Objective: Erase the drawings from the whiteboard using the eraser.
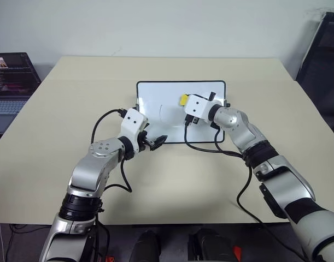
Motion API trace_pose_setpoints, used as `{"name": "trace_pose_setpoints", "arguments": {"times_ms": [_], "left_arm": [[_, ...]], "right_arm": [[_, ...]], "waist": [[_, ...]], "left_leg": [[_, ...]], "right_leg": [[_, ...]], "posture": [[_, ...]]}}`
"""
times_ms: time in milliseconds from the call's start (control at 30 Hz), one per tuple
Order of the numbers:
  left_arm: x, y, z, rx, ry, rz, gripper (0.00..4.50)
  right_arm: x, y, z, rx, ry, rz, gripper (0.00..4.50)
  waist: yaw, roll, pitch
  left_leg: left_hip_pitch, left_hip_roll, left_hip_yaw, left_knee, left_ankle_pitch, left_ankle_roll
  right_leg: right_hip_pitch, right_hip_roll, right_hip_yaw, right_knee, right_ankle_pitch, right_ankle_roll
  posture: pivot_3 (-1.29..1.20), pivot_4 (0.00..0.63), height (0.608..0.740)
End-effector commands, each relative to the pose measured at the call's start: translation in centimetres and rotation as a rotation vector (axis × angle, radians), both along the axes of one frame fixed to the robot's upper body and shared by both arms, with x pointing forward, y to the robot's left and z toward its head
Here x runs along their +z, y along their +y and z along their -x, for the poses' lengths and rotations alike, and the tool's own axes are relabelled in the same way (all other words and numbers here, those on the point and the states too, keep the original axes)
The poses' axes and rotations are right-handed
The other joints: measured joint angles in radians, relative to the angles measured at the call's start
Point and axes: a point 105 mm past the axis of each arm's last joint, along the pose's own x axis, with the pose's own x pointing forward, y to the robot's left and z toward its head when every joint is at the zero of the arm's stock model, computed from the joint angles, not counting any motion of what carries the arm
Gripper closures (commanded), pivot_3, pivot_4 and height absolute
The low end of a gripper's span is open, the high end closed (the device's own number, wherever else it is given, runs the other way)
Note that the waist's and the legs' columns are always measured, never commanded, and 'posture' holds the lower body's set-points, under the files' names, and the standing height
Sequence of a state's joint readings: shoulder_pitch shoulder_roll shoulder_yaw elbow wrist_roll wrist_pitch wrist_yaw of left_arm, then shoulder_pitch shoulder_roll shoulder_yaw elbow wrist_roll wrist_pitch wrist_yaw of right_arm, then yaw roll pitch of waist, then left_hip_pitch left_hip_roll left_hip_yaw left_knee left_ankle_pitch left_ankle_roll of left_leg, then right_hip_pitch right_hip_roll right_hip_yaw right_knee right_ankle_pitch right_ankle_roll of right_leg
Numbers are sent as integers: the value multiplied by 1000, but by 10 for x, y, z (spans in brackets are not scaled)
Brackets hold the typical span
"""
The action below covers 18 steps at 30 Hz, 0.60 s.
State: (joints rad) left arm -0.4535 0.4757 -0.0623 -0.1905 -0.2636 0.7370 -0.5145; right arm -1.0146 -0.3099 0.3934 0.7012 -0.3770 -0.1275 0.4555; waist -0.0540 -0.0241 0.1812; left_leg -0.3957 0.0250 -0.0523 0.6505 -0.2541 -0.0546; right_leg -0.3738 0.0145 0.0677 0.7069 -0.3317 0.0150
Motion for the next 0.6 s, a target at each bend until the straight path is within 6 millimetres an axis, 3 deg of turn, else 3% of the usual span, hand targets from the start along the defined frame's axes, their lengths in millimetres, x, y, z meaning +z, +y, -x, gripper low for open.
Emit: {"name": "trace_pose_setpoints", "arguments": {"times_ms": [33,167,267,467,600], "left_arm": [[13,-5,3,-22,-52,4,0],[13,-5,4,-24,-51,5,0],[13,-5,4,-26,-49,6,0],[12,-6,5,-28,-45,9,0],[12,-7,5,-27,-43,10,0]], "right_arm": [[-32,-4,14,65,144,114,3308],[-46,-1,29,135,208,185,3308],[-42,2,30,140,176,198,3308],[13,8,11,44,-107,34,3308],[29,10,7,11,-168,-42,3308]], "waist": [[0,0,0],[0,0,0],[-3,0,0],[-3,0,0],[-2,0,0]], "left_leg": [[0,0,0,0,0,0],[0,0,0,0,0,0],[1,0,0,0,0,0],[1,0,0,0,0,0],[-1,0,0,0,0,-1]], "right_leg": [[0,0,0,0,0,0],[0,0,0,0,0,0],[0,0,0,1,0,0],[0,0,0,2,0,0],[-2,0,0,1,0,0]], "posture": [[0,150,740],[0,150,740],[0,150,740],[0,150,740],[0,150,740]]}}
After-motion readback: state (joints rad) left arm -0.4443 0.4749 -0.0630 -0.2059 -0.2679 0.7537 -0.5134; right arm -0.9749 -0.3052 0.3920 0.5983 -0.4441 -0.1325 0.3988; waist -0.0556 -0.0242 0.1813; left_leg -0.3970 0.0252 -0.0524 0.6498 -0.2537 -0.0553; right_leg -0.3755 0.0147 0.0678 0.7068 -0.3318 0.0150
